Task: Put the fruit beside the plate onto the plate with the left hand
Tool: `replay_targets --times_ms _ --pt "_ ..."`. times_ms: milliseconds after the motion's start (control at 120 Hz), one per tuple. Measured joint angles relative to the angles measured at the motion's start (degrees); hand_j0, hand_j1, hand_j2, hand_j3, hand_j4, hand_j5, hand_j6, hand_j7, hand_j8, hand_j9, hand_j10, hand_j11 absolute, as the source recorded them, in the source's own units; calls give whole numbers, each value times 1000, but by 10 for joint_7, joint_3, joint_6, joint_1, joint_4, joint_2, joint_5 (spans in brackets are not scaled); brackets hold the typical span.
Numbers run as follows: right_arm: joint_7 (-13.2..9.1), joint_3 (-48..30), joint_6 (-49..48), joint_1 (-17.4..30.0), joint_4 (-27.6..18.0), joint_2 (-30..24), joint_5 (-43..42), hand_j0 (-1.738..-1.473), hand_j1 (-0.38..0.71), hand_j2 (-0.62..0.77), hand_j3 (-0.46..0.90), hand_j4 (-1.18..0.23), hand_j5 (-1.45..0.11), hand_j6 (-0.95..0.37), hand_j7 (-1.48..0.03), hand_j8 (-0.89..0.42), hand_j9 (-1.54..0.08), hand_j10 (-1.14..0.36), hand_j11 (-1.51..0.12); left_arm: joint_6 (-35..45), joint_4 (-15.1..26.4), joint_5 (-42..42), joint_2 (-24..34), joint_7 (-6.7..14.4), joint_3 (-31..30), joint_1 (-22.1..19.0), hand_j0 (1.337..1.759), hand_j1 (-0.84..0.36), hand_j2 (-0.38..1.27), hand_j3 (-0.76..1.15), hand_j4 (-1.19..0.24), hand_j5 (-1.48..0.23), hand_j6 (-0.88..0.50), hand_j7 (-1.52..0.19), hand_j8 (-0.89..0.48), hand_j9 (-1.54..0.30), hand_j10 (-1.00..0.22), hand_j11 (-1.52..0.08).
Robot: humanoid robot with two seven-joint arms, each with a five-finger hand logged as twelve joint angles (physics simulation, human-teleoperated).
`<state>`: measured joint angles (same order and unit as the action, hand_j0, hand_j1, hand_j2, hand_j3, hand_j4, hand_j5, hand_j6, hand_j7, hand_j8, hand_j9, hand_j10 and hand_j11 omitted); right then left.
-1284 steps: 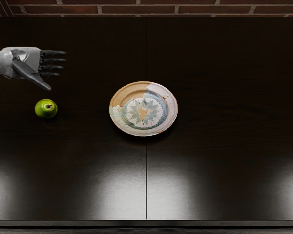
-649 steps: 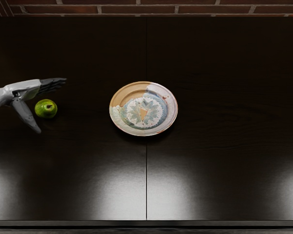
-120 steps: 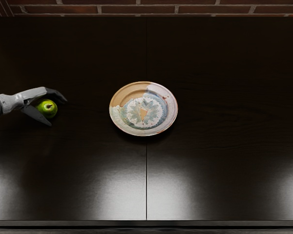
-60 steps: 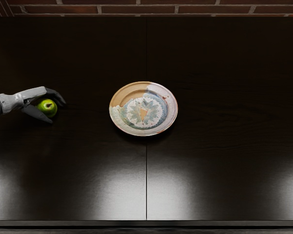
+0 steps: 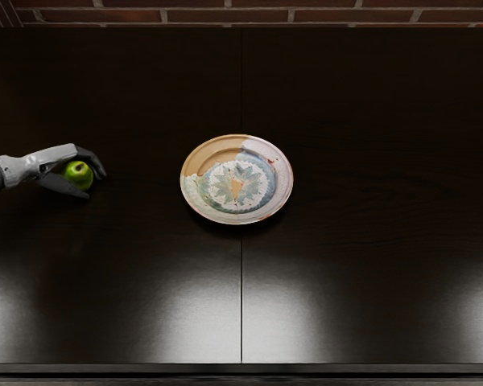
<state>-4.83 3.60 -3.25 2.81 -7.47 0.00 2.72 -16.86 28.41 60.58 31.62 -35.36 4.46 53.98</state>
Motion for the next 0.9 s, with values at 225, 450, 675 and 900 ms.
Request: replay_targets --times_ms 225,450,675,900 --pt "0 0 0 0 0 0 0 -1658 -320 -5 0 -24 -31 -24 -31 -24 -31 -24 -31 -3 2 -3 -1 3 -2 0 1652 -391 168 1 -694 -833 -518 -836 -216 -773 109 -951" --pt "0 0 0 0 0 0 0 -1658 -320 -5 0 -24 -31 -24 -31 -24 -31 -24 -31 -5 3 -7 -1 3 -7 0 1645 -398 181 0 -780 -1002 -463 -972 -127 -896 185 -1035" --pt "0 0 0 0 0 0 0 -1658 -320 -5 0 -24 -31 -24 -31 -24 -31 -24 -31 -4 2 -15 -1 3 -12 1 1645 -380 131 0 -854 -1060 -458 -1051 -157 -857 168 -1017" --pt "0 0 0 0 0 0 0 -1658 -320 -5 0 -24 -31 -24 -31 -24 -31 -24 -31 -4 4 -9 0 4 -17 7 1642 -391 117 0 -857 -1133 -427 -1111 -193 -806 135 -983"
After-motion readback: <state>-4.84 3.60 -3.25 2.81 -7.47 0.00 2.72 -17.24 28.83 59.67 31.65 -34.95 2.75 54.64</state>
